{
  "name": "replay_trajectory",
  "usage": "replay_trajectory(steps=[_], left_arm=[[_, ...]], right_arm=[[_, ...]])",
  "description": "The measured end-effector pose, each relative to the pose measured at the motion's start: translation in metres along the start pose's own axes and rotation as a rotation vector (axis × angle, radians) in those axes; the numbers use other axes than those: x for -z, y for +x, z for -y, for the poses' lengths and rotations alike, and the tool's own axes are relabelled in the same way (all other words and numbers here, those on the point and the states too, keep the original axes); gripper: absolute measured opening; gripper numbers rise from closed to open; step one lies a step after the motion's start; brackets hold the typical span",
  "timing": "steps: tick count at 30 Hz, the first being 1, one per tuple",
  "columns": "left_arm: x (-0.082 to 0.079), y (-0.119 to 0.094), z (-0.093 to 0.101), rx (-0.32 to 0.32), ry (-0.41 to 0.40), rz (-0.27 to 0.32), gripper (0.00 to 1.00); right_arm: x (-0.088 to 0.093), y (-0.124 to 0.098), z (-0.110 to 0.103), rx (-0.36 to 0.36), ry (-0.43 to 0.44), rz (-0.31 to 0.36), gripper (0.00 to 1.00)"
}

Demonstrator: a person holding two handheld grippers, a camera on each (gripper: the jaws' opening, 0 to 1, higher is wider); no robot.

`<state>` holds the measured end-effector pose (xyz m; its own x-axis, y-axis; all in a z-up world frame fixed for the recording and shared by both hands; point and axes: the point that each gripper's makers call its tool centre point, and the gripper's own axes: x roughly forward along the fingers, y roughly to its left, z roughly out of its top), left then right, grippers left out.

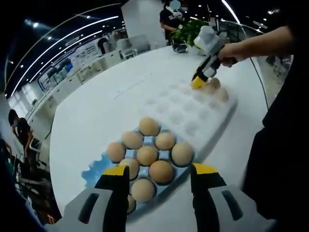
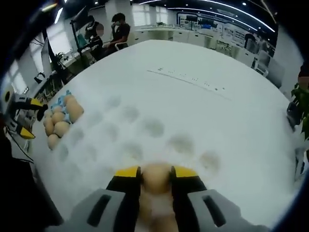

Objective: Place the egg into an empty slot of the egg tray after lifting it from the table, then release the egg inside the slot.

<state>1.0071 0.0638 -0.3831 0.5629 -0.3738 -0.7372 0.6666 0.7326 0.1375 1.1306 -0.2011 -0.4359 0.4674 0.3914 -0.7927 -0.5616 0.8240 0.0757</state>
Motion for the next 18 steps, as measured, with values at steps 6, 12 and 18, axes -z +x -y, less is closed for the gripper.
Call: replay_trajectory(steps=[6,12,18], left_arm=[[-0.007,-0.002,-0.006,-0.010,-0.006,0.016,0.52],[-0.009,-0.003,-0.010,-0.022,-0.016,0.025,0.52],[-0.017,0.004,-0.002,-0.010,-0.017,0.049,0.52]], right_arm=[[-0.002,-0.003,0.002,0.026,0.089,0.006,0.25],[-0.005,-0.011,0.005,-0.017,0.236,0.042,0.25],[-0.011,-0.021,-0.003,-0.030,0.257,0.075,0.25]])
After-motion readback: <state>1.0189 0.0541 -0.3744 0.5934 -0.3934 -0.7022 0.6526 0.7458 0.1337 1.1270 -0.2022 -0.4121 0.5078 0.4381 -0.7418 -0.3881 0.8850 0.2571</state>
